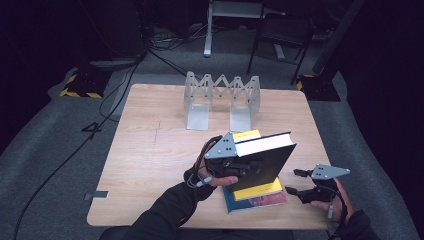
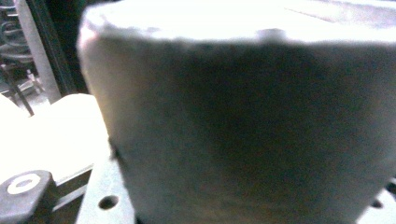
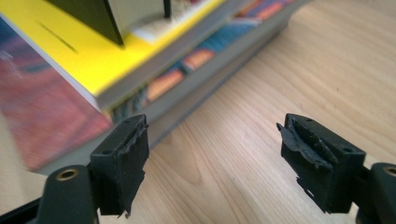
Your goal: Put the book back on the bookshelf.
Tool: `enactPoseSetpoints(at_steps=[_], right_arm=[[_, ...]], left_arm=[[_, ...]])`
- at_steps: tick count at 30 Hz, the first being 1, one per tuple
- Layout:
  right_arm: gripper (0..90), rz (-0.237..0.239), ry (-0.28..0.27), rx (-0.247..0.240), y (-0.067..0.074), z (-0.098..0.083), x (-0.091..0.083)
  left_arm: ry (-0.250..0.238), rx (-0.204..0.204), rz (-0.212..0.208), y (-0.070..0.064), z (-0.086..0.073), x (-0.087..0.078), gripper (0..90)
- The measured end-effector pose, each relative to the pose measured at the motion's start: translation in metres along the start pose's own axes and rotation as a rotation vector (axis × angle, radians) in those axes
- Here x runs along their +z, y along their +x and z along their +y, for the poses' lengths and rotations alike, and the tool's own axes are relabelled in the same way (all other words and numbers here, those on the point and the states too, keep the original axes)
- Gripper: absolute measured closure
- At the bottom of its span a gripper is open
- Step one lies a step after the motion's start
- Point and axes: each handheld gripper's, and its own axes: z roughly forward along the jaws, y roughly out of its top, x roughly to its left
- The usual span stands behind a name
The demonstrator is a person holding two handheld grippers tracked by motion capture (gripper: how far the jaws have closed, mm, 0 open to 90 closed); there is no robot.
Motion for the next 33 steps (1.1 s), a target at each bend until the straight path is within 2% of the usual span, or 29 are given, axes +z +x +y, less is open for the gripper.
enactPoseSetpoints(at_steps=[2, 7, 8, 9, 10, 12, 15, 19, 21, 23, 24, 26, 28, 30, 33], right_arm=[[23.5, 0.006, 0.018, -0.003, -0.001, -0.002, 0.003], [24.1, -0.057, 0.056, 0.011, -0.005, -0.006, 0.008], [25.5, -0.076, 0.052, 0.014, -0.006, -0.006, 0.007], [26.2, -0.115, 0.032, 0.024, -0.007, -0.006, 0.006], [26.2, -0.129, 0.013, 0.045, -0.008, -0.006, 0.004], [26.2, -0.136, -0.005, 0.072, -0.01, -0.007, 0.003], [26.3, -0.156, 0.002, 0.082, -0.012, -0.009, 0.004], [26.3, -0.173, -0.005, 0.1, -0.014, -0.009, 0.003], [26.7, -0.18, -0.008, 0.101, -0.014, -0.009, 0.003], [27.2, -0.185, -0.008, 0.1, -0.014, -0.01, 0.003], [27.2, -0.185, -0.008, 0.1, -0.014, -0.01, 0.003], [27.2, -0.184, -0.003, 0.098, -0.014, -0.01, 0.004], [27.2, -0.184, -0.003, 0.097, -0.014, -0.01, 0.005], [27.6, -0.19, -0.006, 0.102, -0.014, -0.01, 0.005], [28.7, -0.195, -0.013, 0.104, -0.014, -0.01, 0.005]], left_arm=[[0.001, 0.008, 0.005, -0.001, 0.001, 0.0, 50.9], [0.0, 0.012, 0.026, -0.002, 0.006, 0.0, 51.4], [-0.003, 0.012, 0.03, -0.001, 0.007, -0.001, 51.4], [-0.009, 0.012, 0.038, 0.0, 0.007, -0.001, 51.5], [-0.01, 0.011, 0.042, 0.001, 0.008, -0.002, 51.6], [-0.014, 0.01, 0.059, 0.003, 0.009, -0.004, 51.6], [-0.022, 0.014, 0.088, 0.008, 0.013, -0.01, 51.7], [-0.05, 0.005, 0.149, 0.02, 0.017, -0.024, 51.7], [-0.058, -0.003, 0.2, 0.027, 0.018, -0.033, 51.7], [-0.052, 0.001, 0.256, 0.034, 0.019, -0.042, 51.7], [-0.052, 0.001, 0.256, 0.034, 0.019, -0.042, 51.7], [-0.044, -0.003, 0.296, 0.041, 0.018, -0.05, 51.8], [-0.039, -0.015, 0.34, 0.05, 0.017, -0.057, 51.9], [-0.031, -0.02, 0.373, 0.057, 0.016, -0.063, 52.0], [-0.036, -0.047, 0.419, 0.068, 0.012, -0.072, 52.0]])
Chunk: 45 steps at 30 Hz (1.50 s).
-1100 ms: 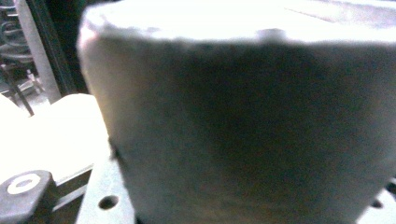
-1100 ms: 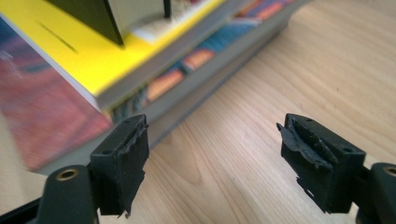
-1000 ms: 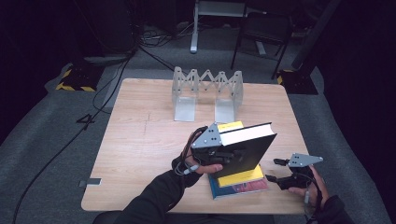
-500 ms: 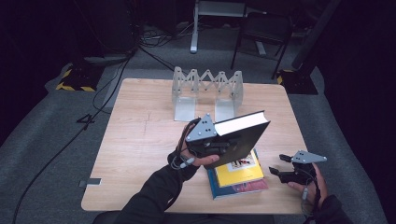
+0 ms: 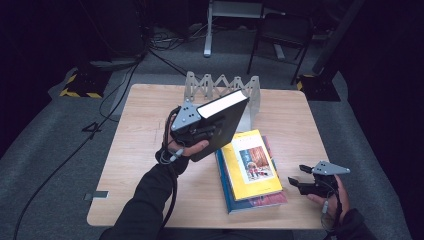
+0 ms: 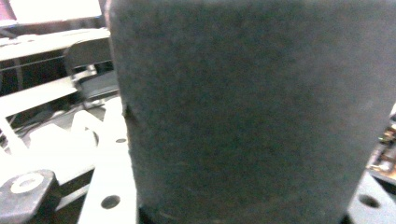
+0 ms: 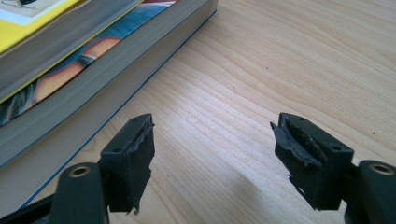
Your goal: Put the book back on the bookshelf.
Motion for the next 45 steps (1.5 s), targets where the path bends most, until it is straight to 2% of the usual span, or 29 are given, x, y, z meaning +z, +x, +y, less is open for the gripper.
enactPoseSetpoints(at_steps=[2, 3, 7, 8, 12, 13, 16, 19, 23, 24, 27, 31, 36, 40, 45], right_arm=[[28.9, -0.003, 0.001, 0.001, 0.0, 0.0, 0.0], [28.9, -0.003, 0.001, 0.001, 0.0, 0.0, 0.0], [28.9, -0.009, 0.004, 0.004, 0.0, -0.001, 0.001], [28.9, -0.009, 0.003, 0.007, -0.001, -0.001, 0.001], [28.9, -0.007, 0.007, 0.012, -0.001, -0.002, 0.002], [28.9, -0.007, 0.007, 0.012, -0.001, -0.002, 0.002], [28.9, -0.01, 0.007, 0.011, -0.001, -0.002, 0.003], [28.5, -0.016, 0.001, 0.023, -0.002, -0.003, 0.002], [28.6, -0.017, -0.001, 0.022, -0.003, -0.003, 0.002], [28.6, -0.014, -0.001, 0.022, -0.003, -0.003, 0.002], [28.6, -0.014, 0.003, 0.016, -0.002, -0.003, 0.003], [30.0, -0.011, -0.003, 0.004, 0.0, -0.002, 0.001], [30.0, -0.011, -0.001, 0.006, -0.001, -0.003, 0.002], [30.2, -0.011, 0.002, 0.004, -0.001, -0.003, 0.002], [30.5, -0.012, 0.006, 0.007, 0.0, -0.003, 0.003]], left_arm=[[0.006, -0.013, 0.04, 0.008, -0.002, -0.001, 52.0], [0.006, -0.013, 0.04, 0.008, -0.002, -0.001, 52.0], [0.023, -0.03, 0.127, 0.027, -0.006, -0.002, 52.0], [0.026, -0.041, 0.156, 0.032, -0.006, -0.001, 52.0], [0.06, -0.044, 0.22, 0.049, -0.007, 0.007, 52.0], [0.06, -0.044, 0.22, 0.049, -0.007, 0.007, 52.0], [0.069, -0.067, 0.256, 0.061, -0.01, 0.013, 52.0], [0.081, -0.101, 0.308, 0.075, -0.015, 0.023, 52.0], [0.1, -0.124, 0.335, 0.083, -0.021, 0.031, 52.0], [0.105, -0.133, 0.344, 0.085, -0.024, 0.034, 52.0], [0.118, -0.141, 0.413, 0.087, -0.033, 0.045, 52.0], [0.118, -0.168, 0.453, 0.09, -0.044, 0.053, 52.0], [0.097, -0.18, 0.481, 0.086, -0.057, 0.057, 51.9], [0.057, -0.178, 0.498, 0.081, -0.067, 0.052, 51.7], [0.039, -0.183, 0.504, 0.074, -0.077, 0.042, 51.1]])
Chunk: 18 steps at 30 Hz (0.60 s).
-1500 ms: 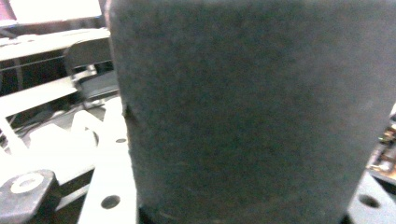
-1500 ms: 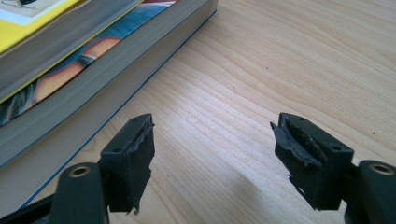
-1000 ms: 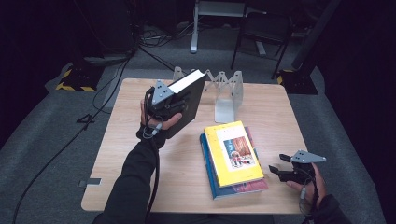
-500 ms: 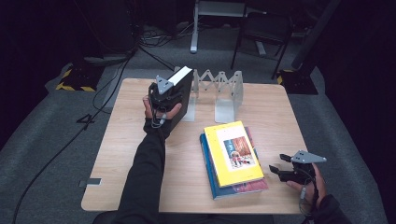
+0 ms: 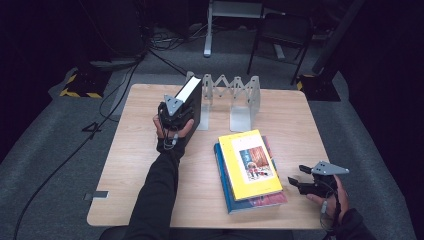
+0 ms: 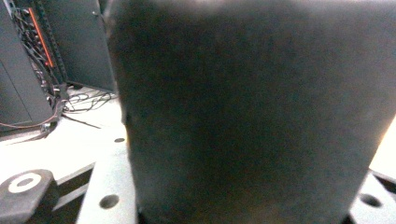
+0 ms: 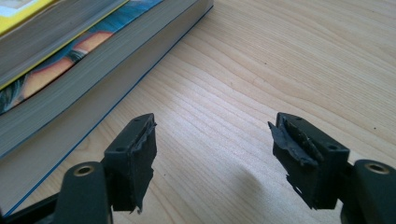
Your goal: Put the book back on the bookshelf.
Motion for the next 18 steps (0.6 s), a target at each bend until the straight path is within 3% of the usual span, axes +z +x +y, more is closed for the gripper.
enactPoseSetpoints(at_steps=[9, 13, 18], right_arm=[[30.3, -0.001, 0.004, -0.009, 0.001, 0.0, 0.0], [30.1, 0.003, 0.006, -0.003, 0.0, 0.0, 0.001], [30.1, 0.0, 0.015, -0.01, 0.002, 0.0, 0.001]], left_arm=[[-0.02, -0.006, 0.001, 0.001, -0.017, -0.014, 50.0], [-0.051, -0.025, 0.029, -0.004, -0.024, -0.016, 48.3], [-0.032, -0.026, 0.052, -0.008, -0.032, -0.016, 46.6]])
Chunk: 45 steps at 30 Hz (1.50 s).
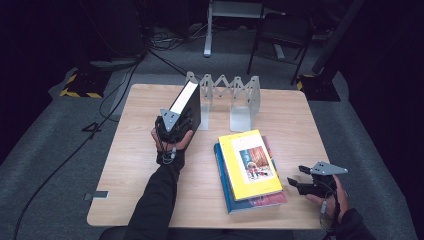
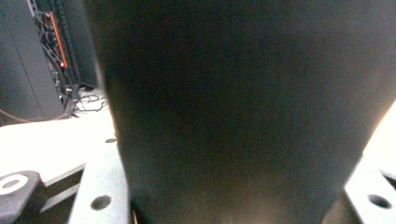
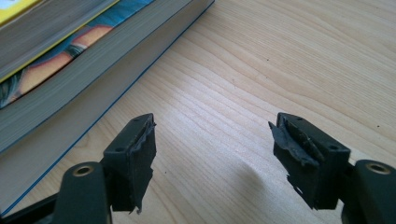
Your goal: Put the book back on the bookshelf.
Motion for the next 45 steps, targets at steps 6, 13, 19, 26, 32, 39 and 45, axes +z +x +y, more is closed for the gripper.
enactPoseSetpoints(at_steps=[6, 13, 19, 26, 32, 39, 45], right_arm=[[29.6, 0.004, 0.003, -0.002, -0.001, -0.001, 0.0], [28.9, 0.006, 0.016, -0.004, 0.0, -0.001, 0.005], [28.0, -0.002, 0.013, -0.007, 0.001, 0.0, 0.005], [28.0, -0.007, 0.013, 0.002, -0.001, 0.0, 0.004], [28.1, -0.005, 0.009, 0.001, -0.001, 0.0, 0.004], [28.1, -0.008, 0.01, -0.003, -0.002, -0.001, 0.003], [28.1, -0.005, 0.009, -0.002, -0.002, -0.001, 0.004]], left_arm=[[0.073, 0.021, -0.007, 0.001, -0.022, 0.0, 45.9], [0.134, 0.029, 0.052, -0.005, -0.043, -0.004, 45.5], [0.192, 0.018, 0.086, -0.009, -0.05, 0.0, 44.4], [0.241, -0.021, 0.107, -0.016, -0.052, 0.011, 48.0], [0.238, -0.062, 0.133, -0.025, -0.048, 0.024, 51.2], [0.237, -0.095, 0.186, -0.03, -0.043, 0.045, 51.3], [0.244, -0.107, 0.197, -0.029, -0.039, 0.057, 51.2]])
